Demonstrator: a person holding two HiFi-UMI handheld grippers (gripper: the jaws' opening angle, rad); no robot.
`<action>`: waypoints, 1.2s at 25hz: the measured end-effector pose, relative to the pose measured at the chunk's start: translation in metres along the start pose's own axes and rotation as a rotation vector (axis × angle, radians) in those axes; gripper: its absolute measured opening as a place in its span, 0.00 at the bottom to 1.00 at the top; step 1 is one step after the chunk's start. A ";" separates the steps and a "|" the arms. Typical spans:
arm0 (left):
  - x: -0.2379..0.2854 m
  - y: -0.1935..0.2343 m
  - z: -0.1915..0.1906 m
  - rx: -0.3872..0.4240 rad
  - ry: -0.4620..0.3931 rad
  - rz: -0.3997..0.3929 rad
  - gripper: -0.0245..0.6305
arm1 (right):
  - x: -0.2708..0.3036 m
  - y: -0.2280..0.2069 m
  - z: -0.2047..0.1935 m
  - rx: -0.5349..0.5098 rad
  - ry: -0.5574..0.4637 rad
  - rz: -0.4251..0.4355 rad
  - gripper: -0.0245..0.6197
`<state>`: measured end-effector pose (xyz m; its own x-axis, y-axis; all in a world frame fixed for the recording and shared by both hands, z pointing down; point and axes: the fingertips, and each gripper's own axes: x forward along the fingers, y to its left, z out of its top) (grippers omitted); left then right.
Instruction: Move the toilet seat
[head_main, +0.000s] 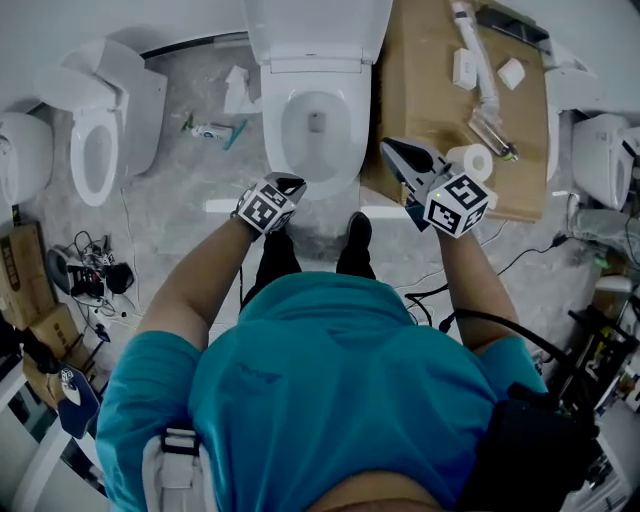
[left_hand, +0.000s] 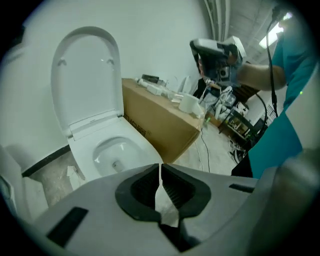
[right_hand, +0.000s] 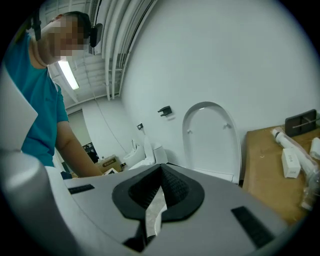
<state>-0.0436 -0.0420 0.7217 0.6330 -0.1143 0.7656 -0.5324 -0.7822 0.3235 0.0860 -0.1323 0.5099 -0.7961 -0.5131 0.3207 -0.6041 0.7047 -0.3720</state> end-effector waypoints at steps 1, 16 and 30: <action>0.014 0.000 -0.008 0.022 0.039 0.000 0.04 | 0.005 -0.004 -0.005 0.002 0.003 -0.001 0.03; 0.143 0.027 -0.125 0.584 0.512 -0.066 0.37 | 0.021 -0.039 -0.080 0.109 0.015 -0.019 0.03; 0.197 0.030 -0.183 0.844 0.692 -0.070 0.50 | 0.023 -0.035 -0.114 0.150 -0.011 0.012 0.03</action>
<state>-0.0378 0.0236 0.9838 0.0538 0.1094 0.9925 0.2166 -0.9716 0.0954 0.0932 -0.1128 0.6298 -0.8030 -0.5115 0.3059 -0.5925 0.6298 -0.5022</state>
